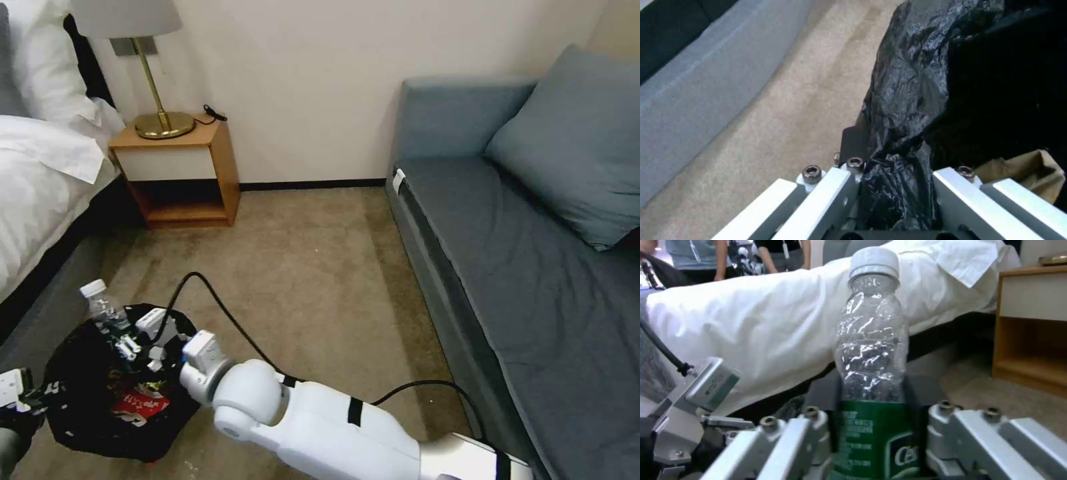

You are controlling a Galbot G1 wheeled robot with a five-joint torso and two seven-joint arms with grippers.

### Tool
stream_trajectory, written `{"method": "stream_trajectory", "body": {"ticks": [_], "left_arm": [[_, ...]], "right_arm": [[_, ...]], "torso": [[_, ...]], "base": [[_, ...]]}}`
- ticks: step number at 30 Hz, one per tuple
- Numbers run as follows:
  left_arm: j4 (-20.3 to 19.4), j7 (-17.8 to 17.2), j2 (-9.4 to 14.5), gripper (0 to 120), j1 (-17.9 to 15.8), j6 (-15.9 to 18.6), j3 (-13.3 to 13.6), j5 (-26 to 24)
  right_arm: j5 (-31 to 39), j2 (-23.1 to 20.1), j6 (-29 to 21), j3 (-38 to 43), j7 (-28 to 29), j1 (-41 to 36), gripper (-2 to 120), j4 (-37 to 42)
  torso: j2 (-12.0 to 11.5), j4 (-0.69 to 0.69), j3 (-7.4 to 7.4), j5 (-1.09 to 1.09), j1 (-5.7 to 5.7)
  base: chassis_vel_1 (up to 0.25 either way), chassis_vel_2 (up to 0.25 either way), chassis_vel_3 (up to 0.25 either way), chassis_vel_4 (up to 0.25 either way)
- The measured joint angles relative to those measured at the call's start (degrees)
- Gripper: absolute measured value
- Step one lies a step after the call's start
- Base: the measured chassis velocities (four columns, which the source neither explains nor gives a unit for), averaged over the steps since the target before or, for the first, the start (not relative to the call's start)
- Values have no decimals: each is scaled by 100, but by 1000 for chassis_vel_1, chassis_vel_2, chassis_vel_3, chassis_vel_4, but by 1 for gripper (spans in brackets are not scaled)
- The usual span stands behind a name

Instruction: Pick up the trash bin, then pick up the garbage on the floor and place it into the trash bin.

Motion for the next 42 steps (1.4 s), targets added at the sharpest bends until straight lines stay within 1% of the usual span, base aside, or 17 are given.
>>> {"method": "stream_trajectory", "body": {"ticks": [1, 5, 7, 10, 11, 18, 21, 24, 26, 30, 31, 35, 36, 38, 40, 41, 42], "left_arm": [[0, 0, 0, 3, 0, 0, 0, 0], [31, 6, 12, 3, -10, 0, -17, -20], [35, 7, 12, 3, -12, 0, -17, -24], [52, 8, 9, 3, -30, 0, -10, -28], [52, 8, 9, 3, -30, 0, -10, -28], [86, 7, 7, 3, -63, 0, 19, -32], [111, 7, 12, 3, -71, 0, 20, -37], [141, 7, 26, 3, -88, 0, 20, -74], [153, 7, 40, 3, -97, 0, 19, -111], [194, -6, 83, 3, -188, 0, 71, -166], [194, -6, 83, 3, -188, 0, 71, -166], [173, -20, 65, 3, -255, 0, 192, -172], [173, -20, 65, 3, -255, 0, 192, -172], [168, -23, 54, 3, -272, 0, 256, -170], [197, -30, 49, 3, -317, 0, 318, -163], [197, -30, 49, 3, -317, 0, 318, -163], [209, -33, 48, 3, -334, 0, 337, -161]], "right_arm": [[0, 0, 0, 0, 0, 0, 33, 0], [-15, -38, -16, -6, 0, -47, 53, 13], [-16, -59, -17, -6, -2, -53, 56, 30], [-16, -101, -31, -5, -2, -58, 71, 67], [-16, -101, -31, -5, -2, -58, 71, 67], [-12, -107, -44, 5, 12, -80, 97, 78], [-79, -117, -45, 45, 67, -151, 99, 98], [-453, -253, -56, 224, 136, -326, 100, 218], [-667, -403, -66, 393, 153, -451, 100, 353], [-908, -1037, -155, 1256, 254, -977, 100, 1056], [-908, -1037, -155, 1256, 254, -977, 100, 1056], [-1240, -1768, -223, 2298, 179, -1837, 100, 1941], [-1240, -1768, -223, 2298, 179, -1837, 100, 1941], [-1467, -2014, -143, 2894, 28, -2374, 100, 2277], [-1765, -2116, 87, 3607, -189, -3058, 100, 2555], [-1765, -2116, 87, 3607, -189, -3058, 100, 2555], [-1898, -2122, 237, 3935, -271, -3392, 100, 2646]], "torso": [[0, 0, 0, 0, 0], [0, 0, 0, 0, 0], [0, 0, 0, 0, 0], [0, 0, 0, 1, 0], [0, 0, 0, 1, 0], [0, 0, 0, 2, 0], [0, 0, 0, 2, 0], [0, 1, 0, 3, 0], [0, 2, 0, 3, 0], [0, 0, 0, 4, 0], [0, 0, 0, 4, 0], [0, -2, 0, 4, 0], [0, -2, 0, 4, 0], [0, -2, -1, 5, 0], [0, 0, -1, 5, 0], [0, 0, -1, 5, 0], [0, -1, -1, 5, 0]], "base": [[0, 0, 0, 0], [0, 0, 0, 0], [0, 0, 0, 0], [0, 0, 0, 0], [0, 0, 0, 0], [0, 0, 0, 0], [0, 0, 0, 0], [0, 0, 0, 0], [0, 0, 0, 0], [0, 0, 0, 0], [0, 0, 0, 0], [0, 0, 0, 0], [0, 0, 0, 0], [0, 0, 0, 0], [0, 0, 0, 0], [0, 0, 0, 0], [0, 0, 0, 0]]}}
